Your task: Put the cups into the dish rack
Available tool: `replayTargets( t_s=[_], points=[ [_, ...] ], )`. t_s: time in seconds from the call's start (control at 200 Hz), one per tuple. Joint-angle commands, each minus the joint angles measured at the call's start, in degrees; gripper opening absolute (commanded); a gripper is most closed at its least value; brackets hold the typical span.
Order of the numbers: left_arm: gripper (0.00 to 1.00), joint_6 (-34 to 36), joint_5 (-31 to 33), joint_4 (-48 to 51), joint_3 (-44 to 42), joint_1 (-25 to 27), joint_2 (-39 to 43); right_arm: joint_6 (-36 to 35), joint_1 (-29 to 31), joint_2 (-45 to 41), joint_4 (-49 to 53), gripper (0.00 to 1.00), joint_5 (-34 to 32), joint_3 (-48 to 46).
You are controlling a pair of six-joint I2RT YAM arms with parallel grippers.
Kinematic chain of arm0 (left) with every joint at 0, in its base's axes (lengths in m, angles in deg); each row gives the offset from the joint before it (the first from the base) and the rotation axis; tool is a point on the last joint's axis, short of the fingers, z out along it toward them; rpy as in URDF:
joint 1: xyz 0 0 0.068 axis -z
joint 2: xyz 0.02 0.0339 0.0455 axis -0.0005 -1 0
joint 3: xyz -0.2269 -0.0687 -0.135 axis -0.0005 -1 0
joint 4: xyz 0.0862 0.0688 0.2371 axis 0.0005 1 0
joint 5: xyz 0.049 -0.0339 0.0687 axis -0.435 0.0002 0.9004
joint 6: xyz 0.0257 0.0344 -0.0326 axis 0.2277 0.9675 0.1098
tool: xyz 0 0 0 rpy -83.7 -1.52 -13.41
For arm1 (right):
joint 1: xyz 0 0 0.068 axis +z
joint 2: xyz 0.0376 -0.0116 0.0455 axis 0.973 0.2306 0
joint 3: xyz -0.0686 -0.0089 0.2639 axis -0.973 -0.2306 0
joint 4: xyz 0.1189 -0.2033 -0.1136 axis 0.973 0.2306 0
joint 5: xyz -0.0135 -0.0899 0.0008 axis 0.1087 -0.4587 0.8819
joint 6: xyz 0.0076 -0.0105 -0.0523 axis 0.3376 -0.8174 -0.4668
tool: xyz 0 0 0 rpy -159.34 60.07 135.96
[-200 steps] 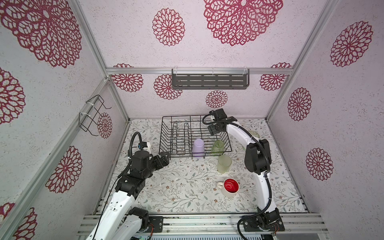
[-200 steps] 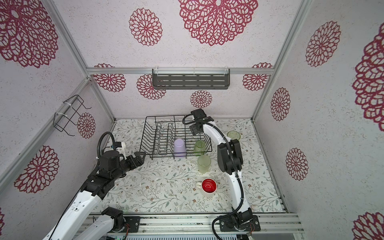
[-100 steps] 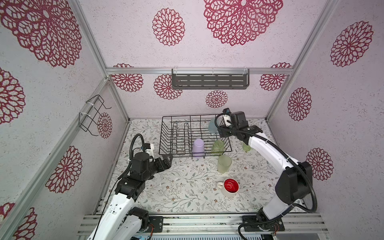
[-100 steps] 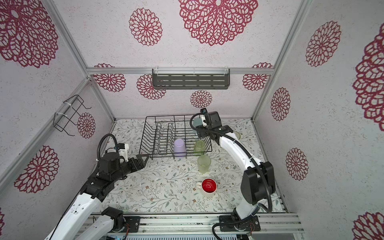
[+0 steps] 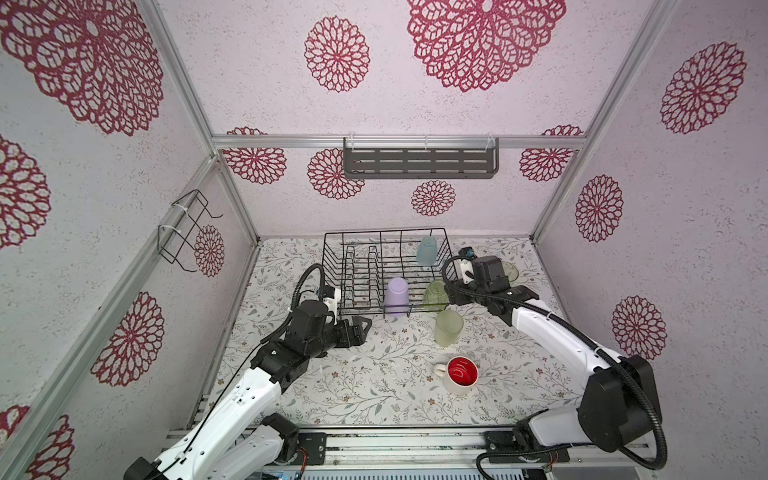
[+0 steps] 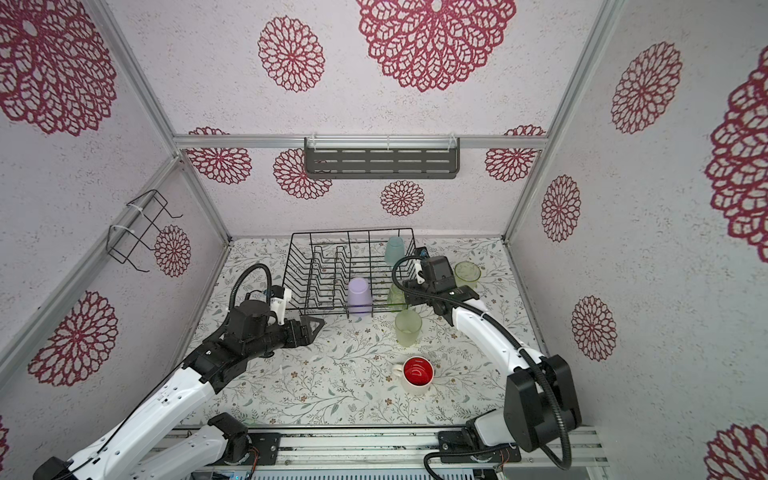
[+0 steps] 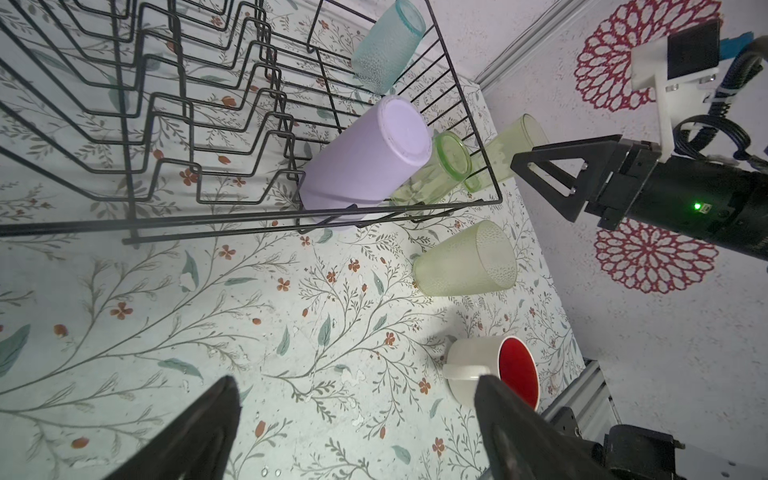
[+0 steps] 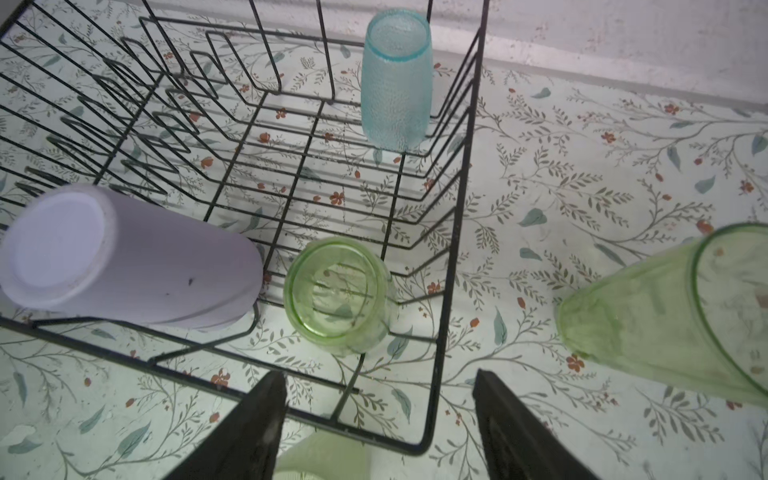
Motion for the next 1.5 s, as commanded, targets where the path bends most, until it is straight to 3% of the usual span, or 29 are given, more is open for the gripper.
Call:
replayTargets(
  t_s=[0.0,0.39,0.515,0.721,0.861,1.106,1.166,1.301,1.496],
  points=[
    [0.92,0.48,0.76,-3.95,1.33,0.26,-0.42,3.90,-0.26,-3.80,5.07,0.71,1.92,-1.13],
    [0.93,1.16,2.02,-4.89,4.16,0.26,-4.52,5.87,1.38,-4.18,10.01,0.61,5.70,-6.77],
    [0.93,1.53,2.83,-4.43,4.28,0.27,-4.58,4.01,2.09,-2.42,9.81,0.44,7.86,-6.54],
    [0.93,1.38,2.83,-1.56,4.09,0.31,-4.64,1.79,7.58,0.66,9.42,0.28,9.71,-4.48],
    [0.93,1.03,2.31,4.21,2.43,0.27,-3.80,3.06,10.46,3.90,8.17,0.17,14.35,-2.99],
    [0.93,-1.98,4.88,5.44,-1.21,0.26,1.86,6.92,14.59,8.43,4.28,0.21,22.82,-0.29],
    [0.93,-2.55,4.11,4.89,-1.63,0.27,2.38,7.54,16.34,9.08,4.29,0.22,22.37,0.65],
    [0.93,-1.73,3.52,5.35,-2.18,0.29,1.30,7.11,19.74,10.11,5.16,0.31,19.85,2.66],
    [0.92,-1.16,-2.27,5.27,-0.37,0.46,-3.65,7.62,19.51,7.67,2.44,0.46,26.27,1.28]
  ],
)
